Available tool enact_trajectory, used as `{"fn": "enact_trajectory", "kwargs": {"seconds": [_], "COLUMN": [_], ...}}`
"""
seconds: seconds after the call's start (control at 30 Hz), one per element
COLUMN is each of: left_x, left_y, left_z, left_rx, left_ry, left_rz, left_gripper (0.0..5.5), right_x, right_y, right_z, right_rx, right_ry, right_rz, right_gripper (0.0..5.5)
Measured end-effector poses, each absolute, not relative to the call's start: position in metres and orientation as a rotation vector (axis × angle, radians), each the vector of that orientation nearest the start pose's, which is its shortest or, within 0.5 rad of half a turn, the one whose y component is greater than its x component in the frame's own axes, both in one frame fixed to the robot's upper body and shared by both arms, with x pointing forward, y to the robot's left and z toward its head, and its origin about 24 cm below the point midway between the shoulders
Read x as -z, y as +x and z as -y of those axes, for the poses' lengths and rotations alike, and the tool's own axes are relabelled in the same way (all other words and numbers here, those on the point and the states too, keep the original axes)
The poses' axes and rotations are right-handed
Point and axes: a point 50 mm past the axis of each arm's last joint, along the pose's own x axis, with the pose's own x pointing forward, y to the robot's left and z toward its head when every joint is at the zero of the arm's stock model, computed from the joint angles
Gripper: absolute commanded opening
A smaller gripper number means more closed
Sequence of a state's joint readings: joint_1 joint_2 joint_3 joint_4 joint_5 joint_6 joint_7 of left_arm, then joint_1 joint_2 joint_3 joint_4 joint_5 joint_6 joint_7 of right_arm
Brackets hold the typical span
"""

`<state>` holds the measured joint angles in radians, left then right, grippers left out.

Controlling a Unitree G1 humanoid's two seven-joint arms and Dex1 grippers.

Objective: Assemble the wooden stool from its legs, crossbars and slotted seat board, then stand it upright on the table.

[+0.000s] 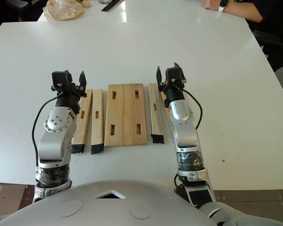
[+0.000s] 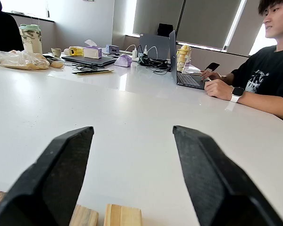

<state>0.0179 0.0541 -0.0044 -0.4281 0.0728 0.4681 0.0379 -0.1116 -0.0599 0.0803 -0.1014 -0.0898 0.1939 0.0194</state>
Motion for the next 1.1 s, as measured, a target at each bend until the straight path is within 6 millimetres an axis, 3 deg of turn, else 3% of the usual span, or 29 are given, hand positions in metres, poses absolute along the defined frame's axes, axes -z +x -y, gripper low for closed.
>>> {"fn": "enact_trajectory", "kwargs": {"seconds": [1.1], "left_x": [-0.0923], "left_y": [0.2422], "left_z": [-0.1596], "left_rx": [-0.069], "left_ry": [0.116], "left_rz": [-0.053], "left_gripper": [2.73], "right_x": [-0.078], "right_y": [0.2763], "right_z": [0.1342], "right_rx": [-0.112], "right_ry": [-0.171], "right_rz": [0.029], "right_gripper": [3.11]}}
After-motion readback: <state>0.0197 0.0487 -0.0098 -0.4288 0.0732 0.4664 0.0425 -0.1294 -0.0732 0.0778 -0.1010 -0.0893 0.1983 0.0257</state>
